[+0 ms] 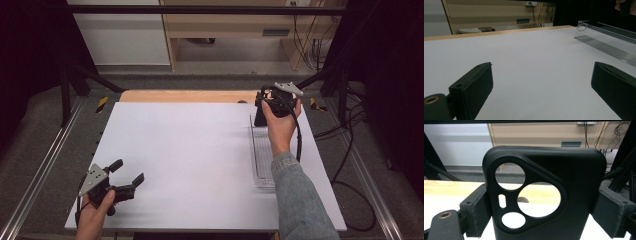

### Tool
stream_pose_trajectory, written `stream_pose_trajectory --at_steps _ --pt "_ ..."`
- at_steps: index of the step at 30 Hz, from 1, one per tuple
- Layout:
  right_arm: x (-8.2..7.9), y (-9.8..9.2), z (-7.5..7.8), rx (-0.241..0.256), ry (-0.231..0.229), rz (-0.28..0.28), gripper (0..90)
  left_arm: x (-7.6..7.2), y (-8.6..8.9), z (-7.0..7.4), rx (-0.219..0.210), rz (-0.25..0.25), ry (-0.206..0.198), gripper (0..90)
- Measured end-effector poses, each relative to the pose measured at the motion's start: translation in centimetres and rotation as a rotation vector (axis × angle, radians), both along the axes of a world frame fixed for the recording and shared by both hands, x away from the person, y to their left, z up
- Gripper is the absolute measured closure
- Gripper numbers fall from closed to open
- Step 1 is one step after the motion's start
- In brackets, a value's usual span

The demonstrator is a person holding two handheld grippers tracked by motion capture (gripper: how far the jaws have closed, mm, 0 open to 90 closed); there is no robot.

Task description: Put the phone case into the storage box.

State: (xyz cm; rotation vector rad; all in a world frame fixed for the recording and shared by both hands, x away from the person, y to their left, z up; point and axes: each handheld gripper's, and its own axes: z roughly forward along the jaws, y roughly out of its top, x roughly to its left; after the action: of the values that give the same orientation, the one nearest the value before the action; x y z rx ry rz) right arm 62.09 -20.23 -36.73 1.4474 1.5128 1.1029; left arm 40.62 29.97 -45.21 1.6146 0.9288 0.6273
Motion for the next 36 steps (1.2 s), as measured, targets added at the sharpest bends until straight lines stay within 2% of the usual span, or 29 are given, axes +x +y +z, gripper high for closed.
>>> stream_pose_trajectory --at_steps 4,20,29,36 --pt "0.2 0.1 -0.6 0.004 0.001 -0.013 13.2 0.0 -0.1 0.0 -0.001 -0.002 0.000 4.0" --pt "2.2 1.3 -3.5 -0.032 0.031 -0.044 13.1 0.1 -0.3 -0.1 0.001 -0.023 0.003 3.8" --pt "2.4 1.7 -4.2 -0.062 0.020 -0.056 13.1 0.0 -0.2 0.0 -0.004 -0.019 -0.004 3.6" --pt "2.3 1.4 -4.4 -0.054 0.027 -0.063 13.0 0.0 -0.3 0.0 -0.001 -0.023 -0.005 3.6"
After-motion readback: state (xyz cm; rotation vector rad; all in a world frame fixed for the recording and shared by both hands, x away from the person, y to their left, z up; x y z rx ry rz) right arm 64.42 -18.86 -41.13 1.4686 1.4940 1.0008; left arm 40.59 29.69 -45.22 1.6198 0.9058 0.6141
